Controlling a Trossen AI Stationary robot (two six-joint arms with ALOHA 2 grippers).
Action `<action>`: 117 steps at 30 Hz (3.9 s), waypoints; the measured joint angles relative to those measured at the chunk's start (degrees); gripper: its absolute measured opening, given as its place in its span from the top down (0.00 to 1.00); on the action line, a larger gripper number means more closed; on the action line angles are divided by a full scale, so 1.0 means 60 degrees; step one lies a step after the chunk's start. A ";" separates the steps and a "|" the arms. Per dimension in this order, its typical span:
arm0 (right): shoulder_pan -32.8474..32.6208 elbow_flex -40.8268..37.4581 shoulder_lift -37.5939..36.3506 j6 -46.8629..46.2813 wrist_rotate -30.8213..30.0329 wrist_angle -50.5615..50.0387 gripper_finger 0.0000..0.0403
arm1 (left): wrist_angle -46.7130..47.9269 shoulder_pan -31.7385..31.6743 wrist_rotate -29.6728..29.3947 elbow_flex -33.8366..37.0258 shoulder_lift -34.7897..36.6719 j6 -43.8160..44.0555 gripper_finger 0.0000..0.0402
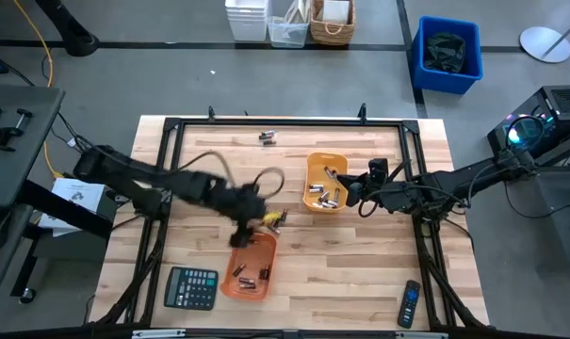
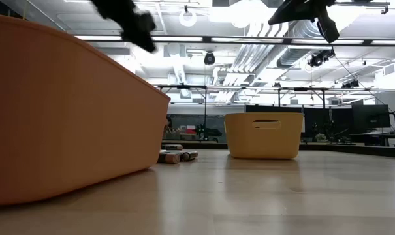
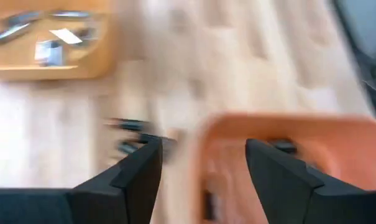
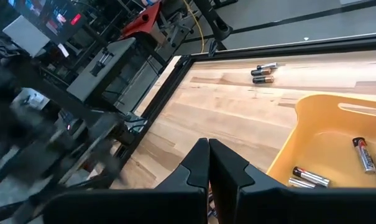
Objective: Sort batteries
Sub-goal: Put the black battery into the orange bin
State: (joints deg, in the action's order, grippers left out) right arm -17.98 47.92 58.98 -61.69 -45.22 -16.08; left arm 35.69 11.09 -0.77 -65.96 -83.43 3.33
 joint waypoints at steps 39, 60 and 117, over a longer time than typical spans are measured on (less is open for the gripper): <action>-0.0007 0.0000 0.0000 -0.0219 -0.0090 -0.0036 1.00 | 0.1073 -0.3388 -0.0170 -0.0567 -0.4169 0.0791 0.93; -0.0007 0.0000 0.0000 -0.0138 0.0199 -0.0528 1.00 | -0.1221 0.1392 0.2044 0.2520 0.2507 0.1152 0.93; -0.0007 0.0000 0.1349 -0.1217 -0.0025 0.1534 1.00 | -0.0762 -0.1770 -0.0828 -0.1630 -0.5714 0.3747 0.51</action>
State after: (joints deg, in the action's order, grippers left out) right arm -18.02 47.92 67.08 -68.99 -45.37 -6.87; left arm 31.12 0.48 -5.74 -75.75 -117.71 25.81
